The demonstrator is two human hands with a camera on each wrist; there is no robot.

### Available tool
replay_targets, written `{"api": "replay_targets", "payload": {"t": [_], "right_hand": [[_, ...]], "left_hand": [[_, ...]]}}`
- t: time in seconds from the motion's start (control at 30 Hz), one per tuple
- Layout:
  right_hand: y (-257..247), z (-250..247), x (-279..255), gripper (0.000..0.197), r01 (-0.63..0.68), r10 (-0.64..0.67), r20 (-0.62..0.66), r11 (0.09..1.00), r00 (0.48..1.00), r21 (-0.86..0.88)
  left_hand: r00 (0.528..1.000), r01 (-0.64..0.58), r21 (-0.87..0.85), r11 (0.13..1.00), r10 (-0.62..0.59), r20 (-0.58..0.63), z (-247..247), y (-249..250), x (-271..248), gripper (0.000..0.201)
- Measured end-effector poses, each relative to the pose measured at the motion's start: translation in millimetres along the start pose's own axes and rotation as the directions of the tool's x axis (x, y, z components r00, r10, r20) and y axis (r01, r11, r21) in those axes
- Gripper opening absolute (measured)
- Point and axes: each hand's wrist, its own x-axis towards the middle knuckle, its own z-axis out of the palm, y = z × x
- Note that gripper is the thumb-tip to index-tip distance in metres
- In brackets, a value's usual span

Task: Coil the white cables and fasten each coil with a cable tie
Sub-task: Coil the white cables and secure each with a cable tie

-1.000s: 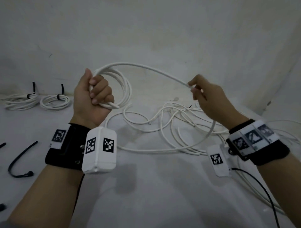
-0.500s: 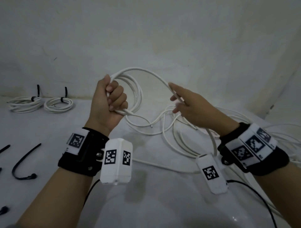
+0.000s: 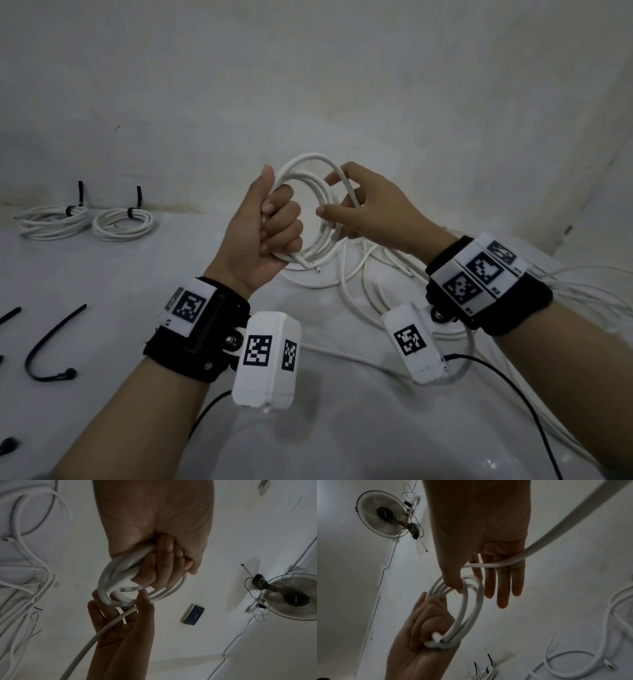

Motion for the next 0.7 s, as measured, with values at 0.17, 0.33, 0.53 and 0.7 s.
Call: {"api": "replay_targets", "payload": {"t": [0.17, 0.33, 0.53, 0.7], "right_hand": [[1.1, 7.1, -1.8, 0.009, 0.043, -0.041, -0.087, 0.999, 0.995, 0.026], [5.7, 11.8, -1.9, 0.010, 0.072, -0.069, -0.140, 0.997, 0.988, 0.014], [0.2, 11.0, 1.0, 0.026, -0.048, 0.028, 0.103, 0.978, 0.994, 0.201], [1.4, 0.6, -2.4, 0.030, -0.097, -0.005, 0.228, 0.896, 0.974, 0.433]], "left_hand": [[0.999, -0.004, 0.079, 0.997, 0.006, -0.035, 0.9, -0.5, 2.5, 0.055], [0.999, 0.013, 0.111, 0.994, -0.007, -0.051, -2.4, 4.1, 2.1, 0.048], [0.996, 0.058, -0.001, 0.998, -0.058, 0.072, -1.9, 3.8, -1.0, 0.041], [0.999, 0.040, 0.003, 0.999, -0.040, -0.005, -7.5, 4.5, 1.4, 0.035]]}}
